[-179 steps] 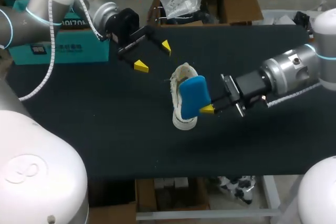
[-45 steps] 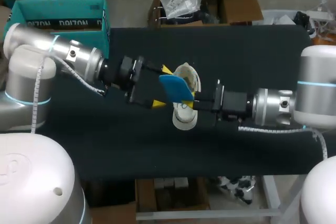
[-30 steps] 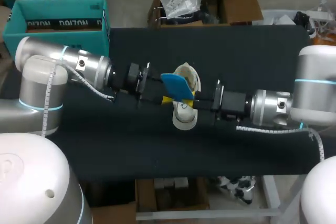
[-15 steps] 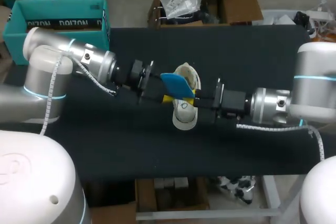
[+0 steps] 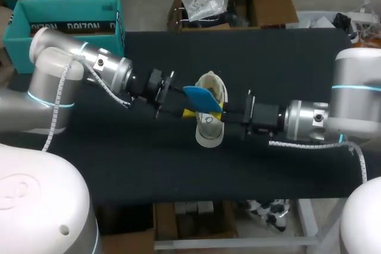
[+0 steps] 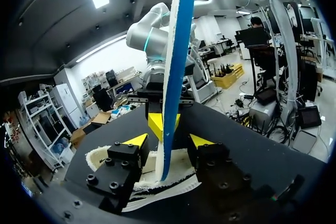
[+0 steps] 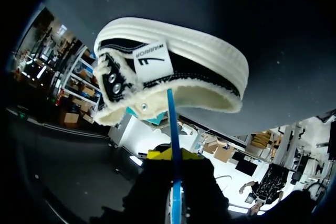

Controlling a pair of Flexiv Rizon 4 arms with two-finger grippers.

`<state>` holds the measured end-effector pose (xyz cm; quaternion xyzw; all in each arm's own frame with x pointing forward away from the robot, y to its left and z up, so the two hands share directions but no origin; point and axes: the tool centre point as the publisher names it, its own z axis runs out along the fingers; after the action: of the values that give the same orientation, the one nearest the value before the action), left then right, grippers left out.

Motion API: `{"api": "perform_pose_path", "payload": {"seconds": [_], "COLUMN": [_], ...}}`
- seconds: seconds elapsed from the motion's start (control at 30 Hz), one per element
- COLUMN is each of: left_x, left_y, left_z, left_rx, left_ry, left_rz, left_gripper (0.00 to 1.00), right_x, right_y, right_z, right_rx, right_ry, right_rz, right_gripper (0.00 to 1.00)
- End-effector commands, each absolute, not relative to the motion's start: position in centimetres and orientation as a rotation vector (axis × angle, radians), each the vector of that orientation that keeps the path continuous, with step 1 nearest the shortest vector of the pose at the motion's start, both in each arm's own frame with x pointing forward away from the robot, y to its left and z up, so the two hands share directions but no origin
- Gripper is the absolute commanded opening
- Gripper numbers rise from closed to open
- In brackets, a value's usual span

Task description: Open the shoe tongue, take the insole out of the shoe, put the insole back into the shoe, and pack the shoe into the shoebox

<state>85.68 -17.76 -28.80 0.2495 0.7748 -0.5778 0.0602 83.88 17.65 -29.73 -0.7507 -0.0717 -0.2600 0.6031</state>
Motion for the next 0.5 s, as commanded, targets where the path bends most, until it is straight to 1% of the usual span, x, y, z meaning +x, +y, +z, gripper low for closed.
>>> {"api": "perform_pose_path", "payload": {"seconds": [0.03, 0.27, 0.4, 0.5], "left_x": [86.02, 86.19, 86.31, 86.46], "left_y": [-17.91, -18.07, -18.34, -18.54], "left_z": [-29.40, -29.86, -30.01, -30.18], "left_rx": [0.761, 0.753, 0.753, 0.754], "left_ry": [2.352, 2.360, 2.365, 2.374], "left_rz": [-1.754, -1.752, -1.737, -1.723], "left_gripper": [0.49, 0.45, 0.39, 0.37], "right_x": [84.21, 84.31, 84.33, 84.38], "right_y": [17.78, 17.73, 17.61, 17.50], "right_z": [-30.48, -30.66, -30.76, -30.91], "right_rx": [-1.725, -1.732, -1.732, -1.728], "right_ry": [-0.169, -0.180, -0.182, -0.182], "right_rz": [-0.609, -0.626, -0.632, -0.637], "right_gripper": [0.00, 0.00, 0.00, 0.00]}}
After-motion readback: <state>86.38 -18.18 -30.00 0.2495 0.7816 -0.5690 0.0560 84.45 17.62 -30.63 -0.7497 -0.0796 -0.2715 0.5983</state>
